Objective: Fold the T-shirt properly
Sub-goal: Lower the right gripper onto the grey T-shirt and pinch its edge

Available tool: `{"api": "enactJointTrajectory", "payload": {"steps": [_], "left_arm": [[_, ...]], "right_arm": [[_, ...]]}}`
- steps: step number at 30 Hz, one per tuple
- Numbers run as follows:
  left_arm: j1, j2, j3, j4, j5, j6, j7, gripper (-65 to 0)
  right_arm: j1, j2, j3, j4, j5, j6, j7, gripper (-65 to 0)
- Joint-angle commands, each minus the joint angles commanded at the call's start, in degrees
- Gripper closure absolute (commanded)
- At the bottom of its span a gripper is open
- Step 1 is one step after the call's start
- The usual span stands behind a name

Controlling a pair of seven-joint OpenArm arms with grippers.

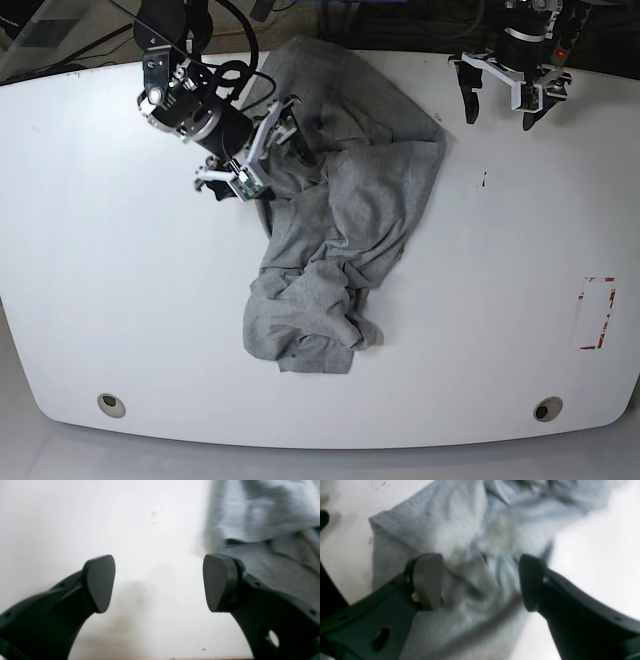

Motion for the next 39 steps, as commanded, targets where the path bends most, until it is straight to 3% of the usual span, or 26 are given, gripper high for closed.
{"api": "enactJointTrajectory", "payload": {"steps": [11,23,25,27,30,31,39], "left_arm": [[0.44,0.35,-1.58,0.00,0.00,0.00,0.00,-50.7],[0.53,0.35,-1.58,0.00,0.00,0.00,0.00,-50.6],[0.53,0.35,-1.41,0.00,0.00,0.00,0.00,-50.6],[0.53,0.35,-1.32,0.00,0.00,0.00,0.00,-50.6],[0.53,0.35,-1.32,0.00,0.00,0.00,0.00,-50.6],[0.53,0.35,-1.32,0.00,0.00,0.00,0.00,-50.6],[0.35,0.35,-1.23,0.00,0.00,0.00,0.00,-50.6]], "right_arm": [[15.38,-5.01,-2.55,-18.46,0.00,0.00,-2.29,-44.7],[21.71,-8.97,-2.64,-32.26,-0.18,-0.18,-2.11,-43.8],[22.07,-8.97,-2.64,-33.23,-0.18,-0.09,-2.02,-38.8],[23.38,-8.97,-2.64,-33.76,-0.18,-0.09,-1.93,-22.4],[24.44,-8.97,-2.64,-33.76,-0.18,-0.09,-1.93,-3.2],[25.14,-8.88,-2.64,-33.58,-0.18,-0.09,-1.93,0.0],[30.86,-7.82,-2.64,-31.21,-0.09,-0.09,-2.29,0.0]]}}
